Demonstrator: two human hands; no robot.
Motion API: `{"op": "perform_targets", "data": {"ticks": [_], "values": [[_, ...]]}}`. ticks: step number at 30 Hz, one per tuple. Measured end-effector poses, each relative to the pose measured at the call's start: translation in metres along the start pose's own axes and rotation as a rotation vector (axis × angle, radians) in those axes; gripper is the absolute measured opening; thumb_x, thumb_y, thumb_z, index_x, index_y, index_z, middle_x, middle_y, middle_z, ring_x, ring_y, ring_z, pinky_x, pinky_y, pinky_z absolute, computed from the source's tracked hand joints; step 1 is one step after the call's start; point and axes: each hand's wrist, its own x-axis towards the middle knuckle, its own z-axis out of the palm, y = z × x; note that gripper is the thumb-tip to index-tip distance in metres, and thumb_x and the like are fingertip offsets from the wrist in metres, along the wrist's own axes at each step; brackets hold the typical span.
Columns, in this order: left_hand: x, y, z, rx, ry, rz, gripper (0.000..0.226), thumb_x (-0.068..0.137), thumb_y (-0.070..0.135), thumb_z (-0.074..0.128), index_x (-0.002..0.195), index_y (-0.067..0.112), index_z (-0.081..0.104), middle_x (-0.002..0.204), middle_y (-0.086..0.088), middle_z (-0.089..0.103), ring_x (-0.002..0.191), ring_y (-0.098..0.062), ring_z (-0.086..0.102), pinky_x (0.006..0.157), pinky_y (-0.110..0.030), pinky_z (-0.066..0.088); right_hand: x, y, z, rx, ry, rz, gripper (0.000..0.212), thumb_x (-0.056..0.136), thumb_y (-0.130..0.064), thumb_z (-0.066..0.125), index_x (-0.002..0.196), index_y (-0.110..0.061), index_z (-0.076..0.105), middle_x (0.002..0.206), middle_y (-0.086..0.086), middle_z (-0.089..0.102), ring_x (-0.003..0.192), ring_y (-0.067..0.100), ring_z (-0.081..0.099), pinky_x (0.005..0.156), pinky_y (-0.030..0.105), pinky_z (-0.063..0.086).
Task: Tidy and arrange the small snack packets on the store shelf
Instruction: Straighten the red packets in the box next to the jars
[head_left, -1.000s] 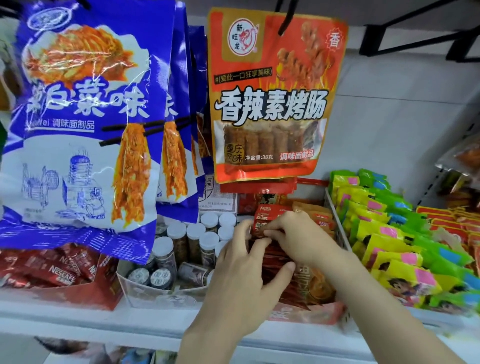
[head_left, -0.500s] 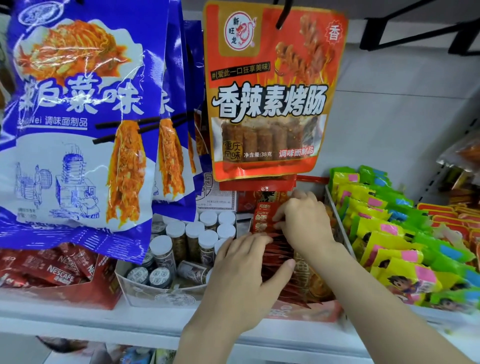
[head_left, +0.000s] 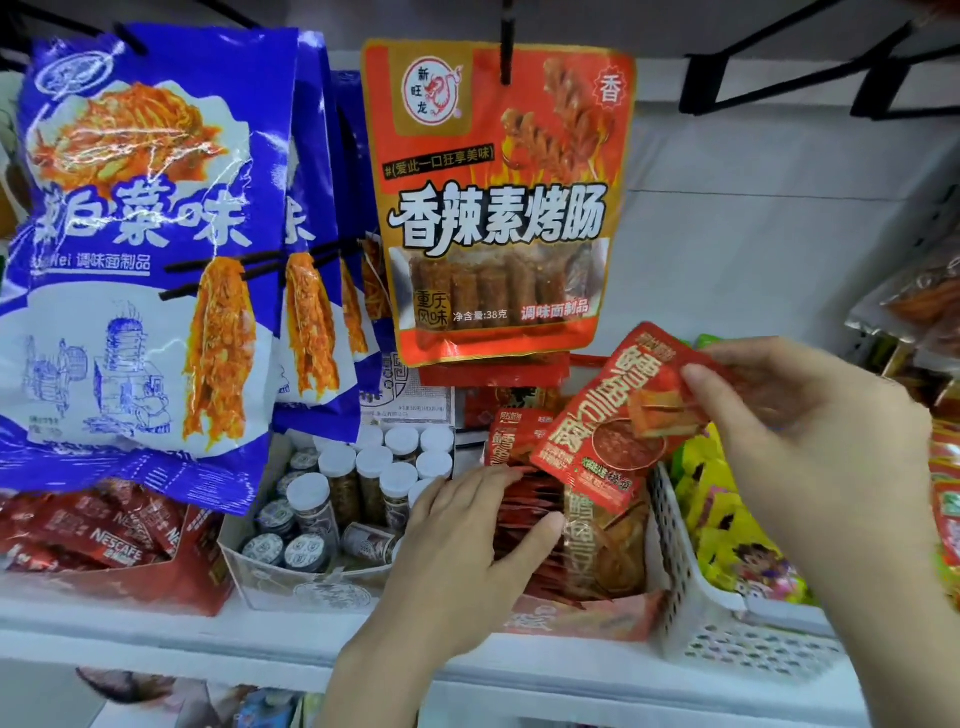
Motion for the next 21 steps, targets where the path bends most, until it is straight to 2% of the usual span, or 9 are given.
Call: {"op": "perform_targets", "data": {"ticks": [2, 4, 7, 9, 12, 15, 16, 18, 21], "values": [[0.001, -0.001, -0.002, -0.071, -0.011, -0.042, 0.067, 0.083, 0.08, 0.026, 0.142, 0.049, 0.033, 0.144, 0.028, 0.037, 0.132, 0.009, 0.019, 0.119, -0.035, 0.02, 0.005, 0.005, -0.004, 0.175, -0.022, 0.106, 0.019, 0.08, -0.03, 0.076, 0.075, -0.047, 0.07, 0.071, -0.026, 0.07, 0.069, -0.001, 0.069, 0.075, 0.036, 0.058], [0.002, 0.0, -0.006, -0.162, -0.016, -0.076, 0.066, 0.081, 0.081, 0.031, 0.139, 0.049, 0.038, 0.138, 0.028, 0.045, 0.134, -0.001, 0.033, 0.113, -0.037, 0.032, 0.008, 0.011, -0.007, 0.239, -0.048, 0.162, 0.026, 0.077, -0.023, 0.08, 0.073, -0.048, 0.071, 0.072, -0.021, 0.072, 0.068, 0.002, 0.071, 0.076, 0.041, 0.06], [0.001, 0.006, -0.01, -0.304, 0.049, -0.091, 0.068, 0.079, 0.079, 0.032, 0.135, 0.045, 0.049, 0.133, 0.031, 0.05, 0.127, 0.008, 0.042, 0.109, -0.029, 0.037, 0.013, 0.02, -0.007, 0.237, -0.059, 0.197, 0.021, 0.074, -0.025, 0.082, 0.071, -0.043, 0.072, 0.071, -0.017, 0.073, 0.067, 0.005, 0.071, 0.073, 0.043, 0.06], [-0.002, 0.014, -0.011, -0.42, 0.1, -0.087, 0.061, 0.081, 0.076, 0.035, 0.129, 0.046, 0.057, 0.128, 0.031, 0.056, 0.122, 0.013, 0.047, 0.106, -0.025, 0.039, 0.016, 0.026, -0.006, 0.223, -0.079, 0.196, 0.016, 0.073, -0.029, 0.082, 0.075, -0.042, 0.073, 0.073, -0.014, 0.074, 0.07, 0.009, 0.072, 0.072, 0.044, 0.06], [-0.004, 0.03, -0.01, -0.692, 0.075, -0.084, 0.047, 0.083, 0.064, 0.046, 0.118, 0.04, 0.067, 0.115, 0.025, 0.069, 0.11, 0.008, 0.06, 0.093, -0.019, 0.046, 0.018, 0.03, -0.002, 0.243, -0.124, 0.171, 0.016, 0.074, -0.028, 0.081, 0.075, -0.042, 0.072, 0.074, -0.015, 0.074, 0.071, 0.007, 0.071, 0.067, 0.034, 0.057], [-0.005, 0.043, -0.009, -0.846, 0.008, -0.094, 0.029, 0.082, 0.037, 0.063, 0.107, 0.026, 0.073, 0.097, 0.005, 0.077, 0.089, -0.009, 0.072, 0.074, -0.017, 0.055, 0.018, 0.03, 0.002, 0.337, -0.139, 0.183, 0.019, 0.075, -0.022, 0.082, 0.074, -0.039, 0.073, 0.073, -0.015, 0.074, 0.071, 0.006, 0.072, 0.066, 0.025, 0.054], [-0.005, 0.044, -0.008, -0.884, 0.002, -0.093, 0.025, 0.081, 0.031, 0.065, 0.102, 0.023, 0.075, 0.095, 0.001, 0.078, 0.086, -0.012, 0.073, 0.073, -0.016, 0.055, 0.018, 0.03, 0.002, 0.35, -0.132, 0.195, 0.018, 0.074, -0.022, 0.083, 0.075, -0.038, 0.074, 0.072, -0.015, 0.074, 0.07, 0.005, 0.071, 0.067, 0.022, 0.054], [-0.006, 0.044, -0.011, -0.926, -0.008, -0.075, 0.019, 0.078, 0.027, 0.066, 0.093, 0.024, 0.078, 0.094, -0.002, 0.078, 0.086, -0.013, 0.074, 0.072, -0.015, 0.055, 0.019, 0.031, 0.0, 0.358, -0.117, 0.235, 0.012, 0.073, -0.027, 0.083, 0.078, -0.034, 0.075, 0.07, -0.014, 0.073, 0.067, 0.003, 0.07, 0.059, 0.013, 0.049], [-0.007, 0.041, -0.013, -0.947, -0.021, -0.051, 0.02, 0.076, 0.026, 0.067, 0.093, 0.022, 0.077, 0.095, -0.003, 0.078, 0.086, -0.014, 0.074, 0.071, -0.014, 0.055, 0.018, 0.032, -0.002, 0.371, -0.117, 0.28, 0.01, 0.073, -0.031, 0.082, 0.081, -0.031, 0.077, 0.071, -0.013, 0.074, 0.068, 0.002, 0.07, 0.052, 0.009, 0.045]]}}
